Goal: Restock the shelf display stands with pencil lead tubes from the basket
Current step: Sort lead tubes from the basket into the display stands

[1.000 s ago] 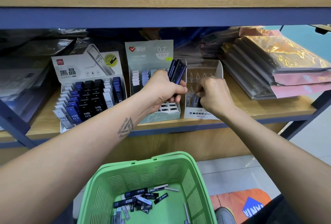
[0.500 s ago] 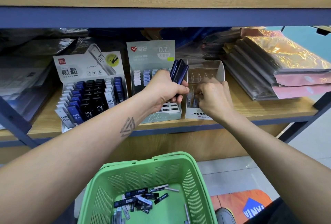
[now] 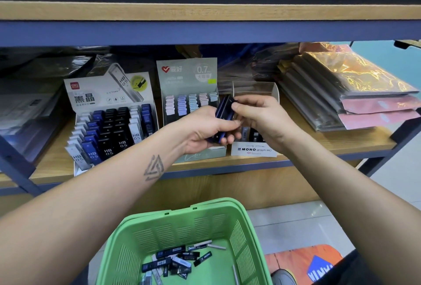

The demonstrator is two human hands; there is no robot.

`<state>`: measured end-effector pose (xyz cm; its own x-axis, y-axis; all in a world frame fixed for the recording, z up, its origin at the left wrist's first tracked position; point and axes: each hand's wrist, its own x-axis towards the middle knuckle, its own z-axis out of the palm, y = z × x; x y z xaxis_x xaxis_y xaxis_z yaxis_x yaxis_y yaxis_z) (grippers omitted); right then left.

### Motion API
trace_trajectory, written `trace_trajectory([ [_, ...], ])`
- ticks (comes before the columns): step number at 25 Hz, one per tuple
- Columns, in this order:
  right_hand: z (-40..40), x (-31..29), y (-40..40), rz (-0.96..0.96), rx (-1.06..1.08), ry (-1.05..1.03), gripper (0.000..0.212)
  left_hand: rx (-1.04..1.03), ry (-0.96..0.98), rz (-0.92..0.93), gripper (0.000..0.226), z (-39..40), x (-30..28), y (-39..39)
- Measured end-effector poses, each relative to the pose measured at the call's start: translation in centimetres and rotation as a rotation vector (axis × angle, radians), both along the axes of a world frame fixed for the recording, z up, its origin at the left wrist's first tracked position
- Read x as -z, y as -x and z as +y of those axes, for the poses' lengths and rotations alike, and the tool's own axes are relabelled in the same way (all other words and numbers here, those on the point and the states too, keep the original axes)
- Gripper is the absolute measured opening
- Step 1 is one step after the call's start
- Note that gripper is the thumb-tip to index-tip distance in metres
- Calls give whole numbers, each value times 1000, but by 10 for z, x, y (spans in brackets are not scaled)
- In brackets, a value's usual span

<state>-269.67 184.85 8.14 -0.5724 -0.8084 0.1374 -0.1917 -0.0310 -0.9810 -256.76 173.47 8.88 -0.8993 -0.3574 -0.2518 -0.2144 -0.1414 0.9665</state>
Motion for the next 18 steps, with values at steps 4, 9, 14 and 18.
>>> trace_trajectory([
  [4,-2,0,-2,-120,19,53,30,44,-87,27,13,-3,-2,-7],
  [9,1,-2,6,-231,53,98,20,63,-206,15,9,-11,-10,-17],
  [14,-2,-7,6,-254,28,157,12,0,-190,25,12,-19,-22,-28],
  [18,-9,-19,-1,-28,-82,47,13,-166,-40,49,8,-39,-38,-49],
])
